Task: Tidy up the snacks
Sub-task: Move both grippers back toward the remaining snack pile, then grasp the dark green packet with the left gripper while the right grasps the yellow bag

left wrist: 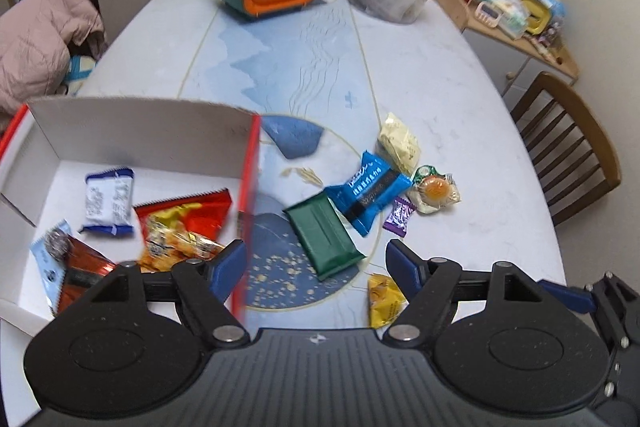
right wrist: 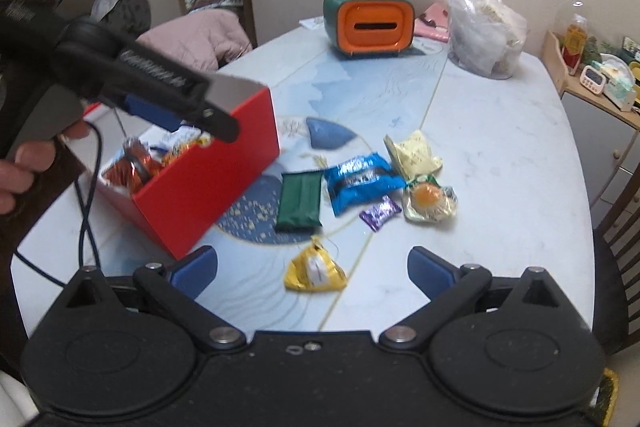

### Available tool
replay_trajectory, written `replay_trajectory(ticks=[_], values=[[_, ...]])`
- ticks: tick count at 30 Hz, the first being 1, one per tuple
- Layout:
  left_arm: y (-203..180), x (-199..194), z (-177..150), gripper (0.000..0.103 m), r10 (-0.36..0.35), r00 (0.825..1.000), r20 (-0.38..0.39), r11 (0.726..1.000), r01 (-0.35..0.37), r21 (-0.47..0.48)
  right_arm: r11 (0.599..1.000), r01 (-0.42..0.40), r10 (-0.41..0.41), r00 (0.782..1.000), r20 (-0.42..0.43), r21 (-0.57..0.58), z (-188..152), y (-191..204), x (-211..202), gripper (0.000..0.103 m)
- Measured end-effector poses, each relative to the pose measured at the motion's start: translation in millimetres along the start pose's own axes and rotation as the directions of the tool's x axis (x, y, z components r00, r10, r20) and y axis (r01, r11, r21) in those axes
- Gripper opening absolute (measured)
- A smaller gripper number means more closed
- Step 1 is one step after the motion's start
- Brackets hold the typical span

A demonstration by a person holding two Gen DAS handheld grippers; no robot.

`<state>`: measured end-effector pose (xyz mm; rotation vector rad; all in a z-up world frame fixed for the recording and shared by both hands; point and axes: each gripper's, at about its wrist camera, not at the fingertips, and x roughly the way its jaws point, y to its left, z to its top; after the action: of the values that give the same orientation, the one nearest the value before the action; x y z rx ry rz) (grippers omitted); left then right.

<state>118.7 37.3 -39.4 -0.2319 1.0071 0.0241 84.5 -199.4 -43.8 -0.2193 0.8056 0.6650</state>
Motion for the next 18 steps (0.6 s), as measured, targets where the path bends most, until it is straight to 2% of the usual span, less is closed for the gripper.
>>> replay_trajectory(ticks=[5, 9, 18], values=[[-17, 30, 1, 0.076, 0.021, 0.998, -0.057, 0.997, -0.025, -0.076, 0.999, -0.035, 0.035, 0.999, -0.04, -0.018, -10, -17, 9, 0.099], [-23, 58, 1, 0.076, 0.067, 0.992, -0.105, 0.984, -0.083, -0.157, 0.997, -0.066, 0.064, 0.996, -0.068, -0.034, -17, -29, 19, 0.095], [-30, 103, 1, 0.076, 0.147, 0.979, -0.138, 0.96, -0.175, -0.22, 0.982, -0.164, 0.153, 0.981, -0.117, -0.092, -22, -38, 57, 0.088]])
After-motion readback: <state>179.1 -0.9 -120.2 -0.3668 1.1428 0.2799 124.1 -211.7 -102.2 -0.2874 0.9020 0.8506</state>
